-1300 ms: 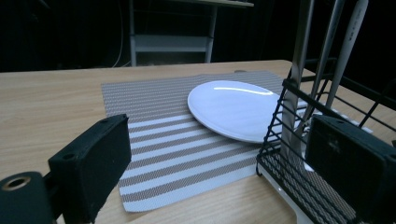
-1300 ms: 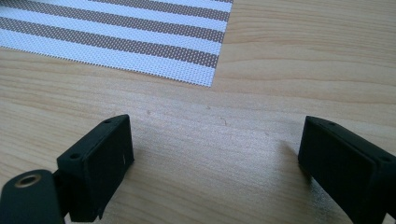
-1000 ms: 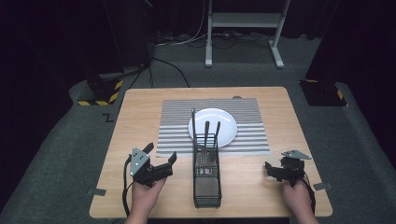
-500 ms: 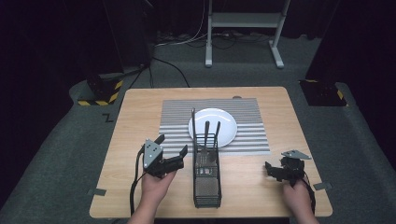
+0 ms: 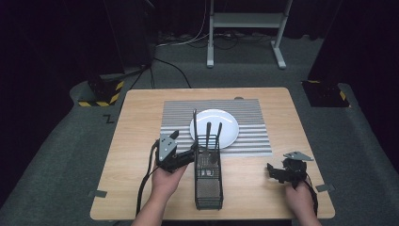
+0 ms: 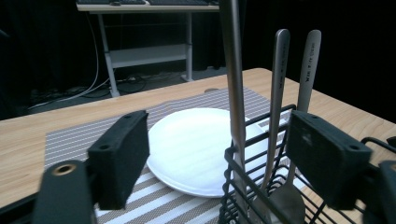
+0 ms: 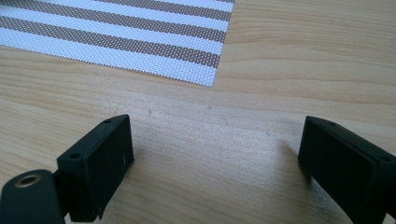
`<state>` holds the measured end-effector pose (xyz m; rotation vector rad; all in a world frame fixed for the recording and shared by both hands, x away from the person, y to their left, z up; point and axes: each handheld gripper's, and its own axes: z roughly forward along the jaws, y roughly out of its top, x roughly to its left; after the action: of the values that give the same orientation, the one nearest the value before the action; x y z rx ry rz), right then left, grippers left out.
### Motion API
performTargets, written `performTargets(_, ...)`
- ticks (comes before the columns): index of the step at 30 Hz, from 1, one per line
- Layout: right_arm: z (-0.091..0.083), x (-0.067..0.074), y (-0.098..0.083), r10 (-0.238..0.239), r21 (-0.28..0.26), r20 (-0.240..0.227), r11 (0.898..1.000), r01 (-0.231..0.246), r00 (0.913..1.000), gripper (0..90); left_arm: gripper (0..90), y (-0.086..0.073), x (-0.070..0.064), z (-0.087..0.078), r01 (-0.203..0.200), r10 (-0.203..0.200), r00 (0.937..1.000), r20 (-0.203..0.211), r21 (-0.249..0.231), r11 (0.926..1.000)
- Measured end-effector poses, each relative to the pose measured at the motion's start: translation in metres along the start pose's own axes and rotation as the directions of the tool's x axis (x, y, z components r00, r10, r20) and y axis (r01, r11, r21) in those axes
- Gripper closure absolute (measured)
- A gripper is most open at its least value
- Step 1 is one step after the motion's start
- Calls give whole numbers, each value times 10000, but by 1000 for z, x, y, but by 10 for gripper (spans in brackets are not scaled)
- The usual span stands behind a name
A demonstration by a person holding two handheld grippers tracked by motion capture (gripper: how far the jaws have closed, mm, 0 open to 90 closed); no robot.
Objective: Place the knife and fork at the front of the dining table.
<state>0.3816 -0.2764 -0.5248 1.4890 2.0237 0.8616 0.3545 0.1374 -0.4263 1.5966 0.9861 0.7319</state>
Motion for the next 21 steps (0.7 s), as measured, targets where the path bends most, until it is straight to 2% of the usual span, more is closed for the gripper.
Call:
performTargets(8, 0, 0, 0, -2, 0, -5, 10000, 2, 10000, 99, 474, 3, -3, 15, -277, 277, 9995, -138, -55, 9996)
performTargets(11, 0, 0, 0, -2, 0, -5, 10000, 2, 10000, 99, 523, 3, -3, 20, -164, 163, 9998, -97, -111, 9998)
performTargets(15, 0, 0, 0, 1, 0, -5, 10000, -1, 10000, 99, 623, 3, -5, 26, 16, -16, 10000, 46, 68, 10000)
performTargets(17, 0, 0, 0, 0, 0, -5, 10000, 0, 10000, 99, 639, 3, -6, 27, 49, -50, 10000, 65, 69, 10000)
performTargets(21, 0, 0, 0, -1, 0, -5, 10000, 1, 10000, 99, 760, 2, -12, 28, 23, -23, 10000, -75, -29, 10000)
